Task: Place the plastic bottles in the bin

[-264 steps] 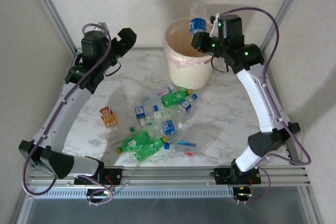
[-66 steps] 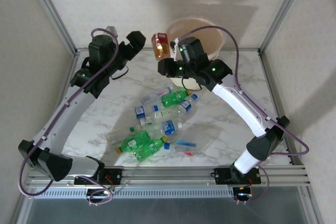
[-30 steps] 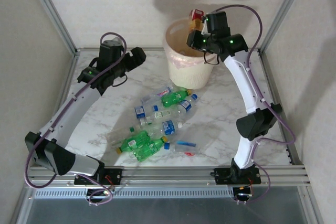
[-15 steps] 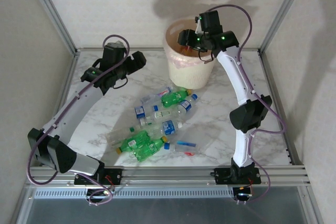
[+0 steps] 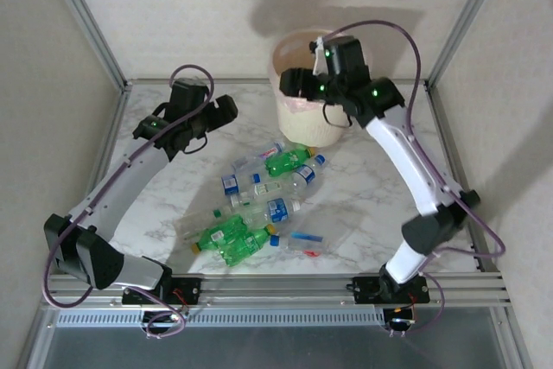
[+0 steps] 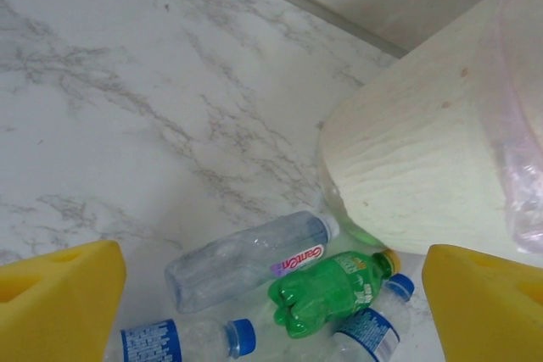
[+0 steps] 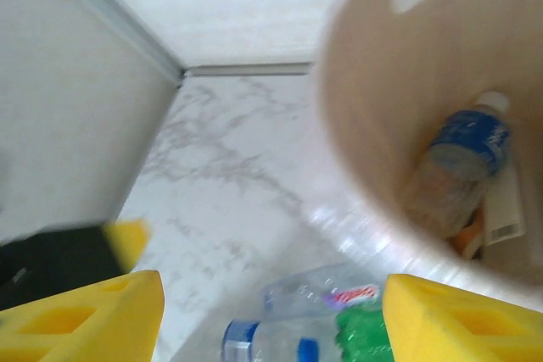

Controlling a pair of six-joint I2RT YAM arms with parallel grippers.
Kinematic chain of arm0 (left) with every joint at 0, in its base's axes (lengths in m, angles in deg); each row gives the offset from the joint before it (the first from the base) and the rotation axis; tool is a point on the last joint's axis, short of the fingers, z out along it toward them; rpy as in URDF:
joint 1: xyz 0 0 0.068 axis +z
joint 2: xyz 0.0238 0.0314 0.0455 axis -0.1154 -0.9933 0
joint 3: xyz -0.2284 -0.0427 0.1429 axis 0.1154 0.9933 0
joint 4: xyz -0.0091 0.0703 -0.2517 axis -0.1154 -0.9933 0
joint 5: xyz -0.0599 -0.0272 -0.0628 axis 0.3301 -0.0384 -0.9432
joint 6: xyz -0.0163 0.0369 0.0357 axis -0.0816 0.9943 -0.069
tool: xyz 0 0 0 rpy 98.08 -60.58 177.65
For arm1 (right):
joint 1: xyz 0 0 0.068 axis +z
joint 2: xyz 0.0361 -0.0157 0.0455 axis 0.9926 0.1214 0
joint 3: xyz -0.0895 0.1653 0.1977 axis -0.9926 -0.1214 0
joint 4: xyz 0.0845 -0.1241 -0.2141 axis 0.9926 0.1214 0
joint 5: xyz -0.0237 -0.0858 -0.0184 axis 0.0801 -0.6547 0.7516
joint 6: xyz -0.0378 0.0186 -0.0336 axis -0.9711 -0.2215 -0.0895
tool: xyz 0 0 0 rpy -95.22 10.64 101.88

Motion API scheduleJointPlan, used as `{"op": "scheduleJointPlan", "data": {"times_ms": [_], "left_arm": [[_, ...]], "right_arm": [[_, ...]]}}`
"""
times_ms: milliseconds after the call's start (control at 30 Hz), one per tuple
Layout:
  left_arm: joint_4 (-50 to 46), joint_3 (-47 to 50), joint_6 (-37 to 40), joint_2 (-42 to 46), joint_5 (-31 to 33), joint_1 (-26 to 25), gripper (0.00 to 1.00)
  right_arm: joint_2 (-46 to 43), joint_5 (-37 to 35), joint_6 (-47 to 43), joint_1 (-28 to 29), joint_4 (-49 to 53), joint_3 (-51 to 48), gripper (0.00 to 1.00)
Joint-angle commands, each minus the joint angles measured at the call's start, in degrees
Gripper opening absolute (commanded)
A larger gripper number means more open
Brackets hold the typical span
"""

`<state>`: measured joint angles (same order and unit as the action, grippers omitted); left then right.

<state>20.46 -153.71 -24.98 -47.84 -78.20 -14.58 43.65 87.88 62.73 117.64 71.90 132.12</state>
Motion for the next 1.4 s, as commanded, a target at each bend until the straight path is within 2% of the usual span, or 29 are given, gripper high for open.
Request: {"op": "scheduleJointPlan", "data": {"times_ms": [0,167,300,500,800,867,967,1133,1367], "left_arm": [[-0.37,1.31,-1.47,0.86,-0.95,0.25,0.89],[1.29,2.48,-2.21,0.21,-1.84,0.03,0.88],[2.17,2.63,-1.43,-1.61,-3.07,-0.32,0.86],[2.93,2.91,1.12,-4.6,-2.69,-2.02,0.86],[4.35,0.11,1.99,-8.71,-2.81,-5.3,0.84],[4.43,0.08,2.18,-9.1,-2.8,-5.71,0.84],[4.74,0.08,2.42,-9.17,-2.8,-5.77,0.84],[4.72,0.08,3.05,-9.0,-2.8,-5.76,0.84],[5.3,0.69,3.67,-9.36,-2.8,-5.77,0.84]], "right_arm": [[-6.67,-3.58,-1.45,3.4,-4.59,-8.11,0.69],[-14.94,-5.33,1.09,8.64,-8.45,-21.14,0.68],[-19.74,-8.52,3.43,11.39,-6.75,-28.55,0.69],[-25.58,-12.6,9.41,12.18,-4.04,-37.92,0.71],[-24.35,-18.19,17.96,12.16,0.36,-42.86,0.74],[-23.7,-18.68,19.49,12.19,0.66,-43.95,0.74],[-23.53,-18.95,22.22,12.16,0.47,-46.11,0.8],[-22.76,-18.57,26.02,12.22,-0.81,-49.92,0.81],[-20.53,-19.49,28.45,11.55,-1.34,-50.13,0.82]]}}
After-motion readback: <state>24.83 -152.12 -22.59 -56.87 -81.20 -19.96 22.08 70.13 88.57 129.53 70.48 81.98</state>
